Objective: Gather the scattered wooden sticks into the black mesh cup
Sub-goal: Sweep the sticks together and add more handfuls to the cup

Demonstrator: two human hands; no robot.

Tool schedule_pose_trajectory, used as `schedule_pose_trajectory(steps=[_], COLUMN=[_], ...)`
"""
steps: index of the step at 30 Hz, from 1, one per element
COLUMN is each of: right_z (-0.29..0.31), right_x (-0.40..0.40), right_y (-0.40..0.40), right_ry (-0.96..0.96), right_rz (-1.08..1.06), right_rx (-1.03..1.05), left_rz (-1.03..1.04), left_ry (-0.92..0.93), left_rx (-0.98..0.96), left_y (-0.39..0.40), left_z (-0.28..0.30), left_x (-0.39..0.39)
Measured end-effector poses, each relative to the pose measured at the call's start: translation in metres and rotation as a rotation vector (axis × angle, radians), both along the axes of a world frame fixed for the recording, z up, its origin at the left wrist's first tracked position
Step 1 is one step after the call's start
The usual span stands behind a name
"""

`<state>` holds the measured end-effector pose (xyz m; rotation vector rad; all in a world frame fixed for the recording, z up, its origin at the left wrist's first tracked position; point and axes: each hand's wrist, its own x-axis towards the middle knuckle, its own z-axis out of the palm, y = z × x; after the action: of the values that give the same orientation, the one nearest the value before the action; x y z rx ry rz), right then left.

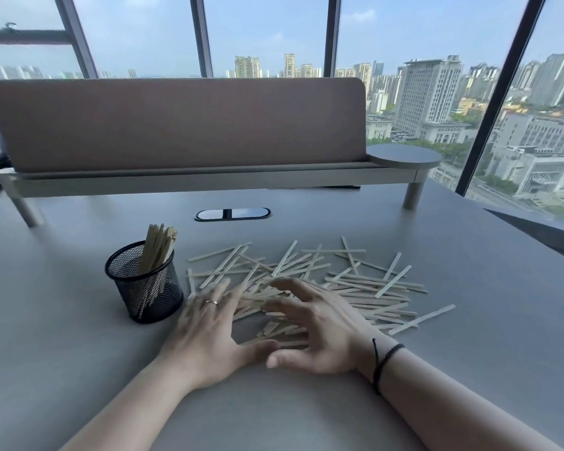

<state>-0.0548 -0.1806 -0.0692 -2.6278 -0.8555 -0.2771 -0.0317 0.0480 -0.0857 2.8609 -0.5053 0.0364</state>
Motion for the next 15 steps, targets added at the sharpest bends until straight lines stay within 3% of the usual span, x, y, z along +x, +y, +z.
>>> schedule_pose_trajectory(steps=[4, 8, 12, 15], right_z=[0.0, 0.001, -0.005, -0.014], right_x=[0.01, 0.005, 0.009, 0.019], right_y=[0.003, -0.032, -0.082, -0.103], right_ry=[-0.116, -0.282, -0.073, 0.103], right_rz=[-0.055, -0.351, -0.785, -0.926], right_rx=[0.074, 0.064, 0.015, 0.101], left_rz=[-0.011, 0.022, 0.087, 0.075], left_ry=[0.046, 0.037, 0.056, 0.086], left_rx=[-0.004, -0.029, -0.052, -0.07], left_y=[0.0, 0.0, -0.001, -0.004], left_z=[-0.001, 0.0, 0.003, 0.004], left_x=[0.007, 0.012, 0.022, 0.025])
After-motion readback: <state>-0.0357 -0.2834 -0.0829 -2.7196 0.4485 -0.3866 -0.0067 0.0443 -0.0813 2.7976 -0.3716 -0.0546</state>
